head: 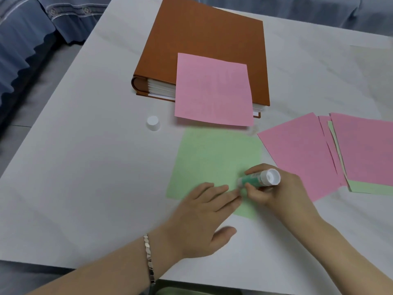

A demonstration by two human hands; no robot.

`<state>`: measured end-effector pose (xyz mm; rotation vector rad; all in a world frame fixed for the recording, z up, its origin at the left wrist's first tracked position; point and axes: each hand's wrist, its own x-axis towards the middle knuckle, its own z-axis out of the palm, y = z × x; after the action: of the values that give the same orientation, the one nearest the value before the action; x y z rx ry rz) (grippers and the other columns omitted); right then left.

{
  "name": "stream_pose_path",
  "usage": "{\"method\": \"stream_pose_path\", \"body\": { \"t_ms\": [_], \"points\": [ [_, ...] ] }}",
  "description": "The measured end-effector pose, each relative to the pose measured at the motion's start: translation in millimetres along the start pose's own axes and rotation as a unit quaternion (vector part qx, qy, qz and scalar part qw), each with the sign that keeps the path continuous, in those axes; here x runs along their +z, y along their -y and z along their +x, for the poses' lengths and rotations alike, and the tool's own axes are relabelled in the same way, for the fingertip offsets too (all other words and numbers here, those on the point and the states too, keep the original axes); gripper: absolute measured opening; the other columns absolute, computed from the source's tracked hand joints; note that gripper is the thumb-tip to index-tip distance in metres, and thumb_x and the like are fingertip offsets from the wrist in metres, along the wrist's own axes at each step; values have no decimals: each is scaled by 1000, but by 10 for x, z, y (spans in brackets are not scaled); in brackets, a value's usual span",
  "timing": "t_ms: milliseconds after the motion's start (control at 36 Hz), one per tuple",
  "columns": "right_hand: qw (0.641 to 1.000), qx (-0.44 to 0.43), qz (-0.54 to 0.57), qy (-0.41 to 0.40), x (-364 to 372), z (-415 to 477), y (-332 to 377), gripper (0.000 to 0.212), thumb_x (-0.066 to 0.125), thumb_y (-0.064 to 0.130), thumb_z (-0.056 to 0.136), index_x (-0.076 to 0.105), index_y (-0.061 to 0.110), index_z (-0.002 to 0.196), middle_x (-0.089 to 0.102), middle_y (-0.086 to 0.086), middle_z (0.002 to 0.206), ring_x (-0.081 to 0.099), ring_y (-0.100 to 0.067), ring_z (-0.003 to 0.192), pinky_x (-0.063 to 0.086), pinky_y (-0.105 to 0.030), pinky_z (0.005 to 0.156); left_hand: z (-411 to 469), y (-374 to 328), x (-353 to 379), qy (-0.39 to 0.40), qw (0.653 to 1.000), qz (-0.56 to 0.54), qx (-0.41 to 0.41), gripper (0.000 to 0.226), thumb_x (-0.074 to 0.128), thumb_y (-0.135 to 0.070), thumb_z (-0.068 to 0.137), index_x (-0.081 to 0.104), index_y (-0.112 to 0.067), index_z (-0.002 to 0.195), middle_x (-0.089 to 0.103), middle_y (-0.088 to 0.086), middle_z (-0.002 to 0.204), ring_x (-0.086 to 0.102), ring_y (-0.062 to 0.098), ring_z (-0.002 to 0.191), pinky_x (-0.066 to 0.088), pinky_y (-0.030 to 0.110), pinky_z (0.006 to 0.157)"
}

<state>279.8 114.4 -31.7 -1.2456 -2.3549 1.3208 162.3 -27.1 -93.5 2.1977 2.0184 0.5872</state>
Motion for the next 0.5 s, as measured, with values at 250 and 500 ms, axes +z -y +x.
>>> {"method": "stream_pose_path", "body": {
  "t_ms": [250, 500],
  "points": [
    [999, -19, 19, -35, 8, 292, 26, 26, 72, 9, 73, 60, 32, 72, 64, 8, 70, 53, 6, 56, 41, -6, 56, 36, 10, -1, -22, 1000, -17, -6, 49, 50, -40, 82, 63, -15, 122, 60, -3, 126, 51, 19, 114, 30, 33, 102],
    [995, -36, 30, -92, -34, 429, 61, 14, 71, 11, 78, 63, 20, 85, 60, 19, 76, 54, 15, 61, 39, -1, 59, 37, -1, -2, -15, 1000, -25, -9, 45, 47, -43, 85, 63, -23, 123, 60, -2, 127, 50, 19, 115, 29, 34, 101]
  ]
}}
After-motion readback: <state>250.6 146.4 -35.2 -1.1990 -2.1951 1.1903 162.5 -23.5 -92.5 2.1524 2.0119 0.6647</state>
